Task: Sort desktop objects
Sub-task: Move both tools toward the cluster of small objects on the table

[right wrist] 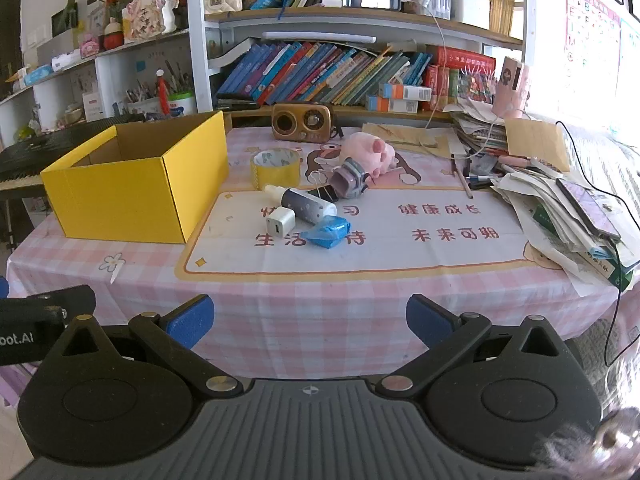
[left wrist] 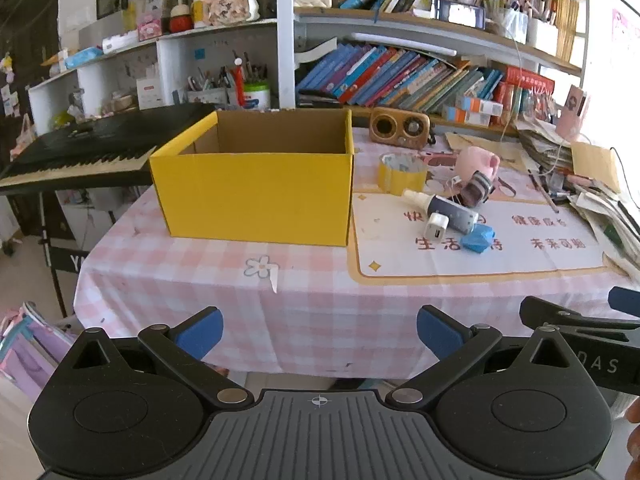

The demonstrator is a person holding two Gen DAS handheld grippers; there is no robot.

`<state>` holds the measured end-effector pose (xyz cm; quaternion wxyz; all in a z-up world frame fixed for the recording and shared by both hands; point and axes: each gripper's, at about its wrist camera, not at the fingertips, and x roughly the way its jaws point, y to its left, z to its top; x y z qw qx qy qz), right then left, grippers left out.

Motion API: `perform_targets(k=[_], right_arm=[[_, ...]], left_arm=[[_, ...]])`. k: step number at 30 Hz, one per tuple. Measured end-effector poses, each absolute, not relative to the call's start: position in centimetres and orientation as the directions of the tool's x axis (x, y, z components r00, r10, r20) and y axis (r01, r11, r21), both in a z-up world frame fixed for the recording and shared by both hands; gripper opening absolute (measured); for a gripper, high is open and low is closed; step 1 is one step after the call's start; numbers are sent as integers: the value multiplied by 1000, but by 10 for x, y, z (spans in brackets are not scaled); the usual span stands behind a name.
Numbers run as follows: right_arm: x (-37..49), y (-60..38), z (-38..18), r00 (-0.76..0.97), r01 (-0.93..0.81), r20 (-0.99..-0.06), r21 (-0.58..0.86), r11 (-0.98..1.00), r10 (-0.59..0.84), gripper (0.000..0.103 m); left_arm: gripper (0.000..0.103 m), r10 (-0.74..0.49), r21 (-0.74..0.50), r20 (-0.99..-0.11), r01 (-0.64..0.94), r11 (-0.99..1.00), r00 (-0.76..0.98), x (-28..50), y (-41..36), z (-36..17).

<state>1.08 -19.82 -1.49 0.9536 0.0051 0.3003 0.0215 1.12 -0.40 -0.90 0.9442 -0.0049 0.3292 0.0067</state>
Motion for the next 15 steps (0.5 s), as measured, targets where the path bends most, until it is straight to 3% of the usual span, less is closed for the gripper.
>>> perform_targets(k=[15], right_arm=[[14,-200,-17,812,-29,-583,6,1000,28,103]], left_arm=[[103,-13,-23,-620,-2,1000,785,11,-4,-9]])
